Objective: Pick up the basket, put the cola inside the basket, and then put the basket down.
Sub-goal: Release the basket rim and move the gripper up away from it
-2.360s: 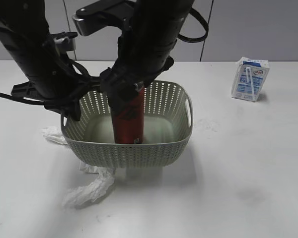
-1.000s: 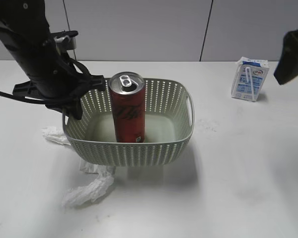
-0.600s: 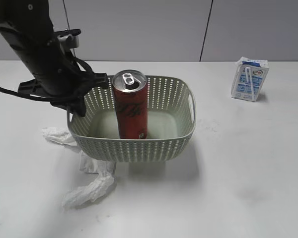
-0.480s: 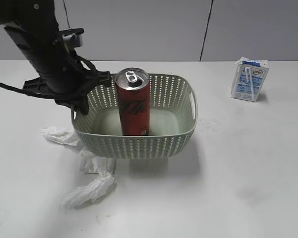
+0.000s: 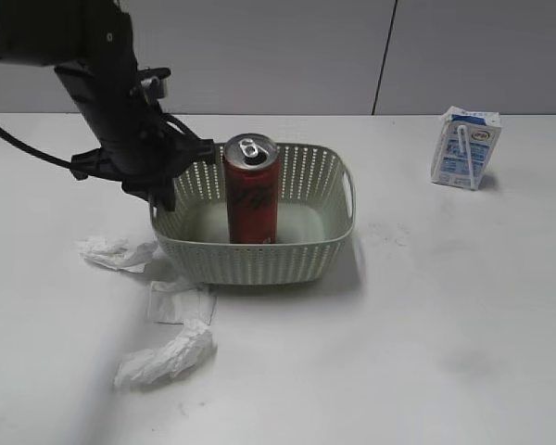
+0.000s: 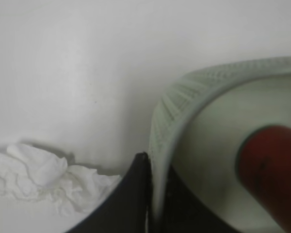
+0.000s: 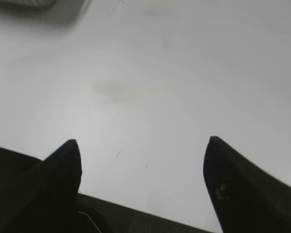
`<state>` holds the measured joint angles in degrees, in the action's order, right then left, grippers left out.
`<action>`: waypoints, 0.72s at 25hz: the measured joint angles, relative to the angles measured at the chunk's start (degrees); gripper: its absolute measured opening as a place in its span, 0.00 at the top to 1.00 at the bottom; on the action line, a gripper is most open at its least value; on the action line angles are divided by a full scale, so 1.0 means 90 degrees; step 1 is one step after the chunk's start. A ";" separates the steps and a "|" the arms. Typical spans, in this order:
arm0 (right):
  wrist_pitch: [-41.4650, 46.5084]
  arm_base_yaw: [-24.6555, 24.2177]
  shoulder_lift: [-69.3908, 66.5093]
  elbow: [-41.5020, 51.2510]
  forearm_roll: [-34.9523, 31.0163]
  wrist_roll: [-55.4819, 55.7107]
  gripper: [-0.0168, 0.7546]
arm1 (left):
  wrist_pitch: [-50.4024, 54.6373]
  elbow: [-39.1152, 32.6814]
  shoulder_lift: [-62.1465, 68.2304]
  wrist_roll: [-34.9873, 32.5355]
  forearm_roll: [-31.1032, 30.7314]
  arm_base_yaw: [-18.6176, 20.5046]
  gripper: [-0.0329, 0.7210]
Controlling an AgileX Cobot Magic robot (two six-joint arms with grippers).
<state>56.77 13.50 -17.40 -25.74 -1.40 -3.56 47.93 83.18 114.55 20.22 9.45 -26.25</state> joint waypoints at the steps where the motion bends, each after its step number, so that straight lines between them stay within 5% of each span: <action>1: -0.0007 0.0000 0.0219 0.0042 0.0001 0.0000 0.21 | -0.0043 0.0000 0.0068 -0.0036 0.0000 0.0000 0.96; 10: -0.0264 0.0000 0.1649 0.0201 -0.0015 0.0000 0.21 | -0.0305 0.0024 0.0242 -0.0406 0.0030 0.0007 0.89; 18: -0.0284 0.0000 0.1954 0.0208 0.0050 0.0000 0.21 | 0.0358 0.0419 0.0242 -0.0414 0.0023 0.0066 0.17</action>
<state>54.22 13.50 0.18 -23.87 -0.95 -3.56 51.15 86.95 116.74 16.49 9.66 -25.66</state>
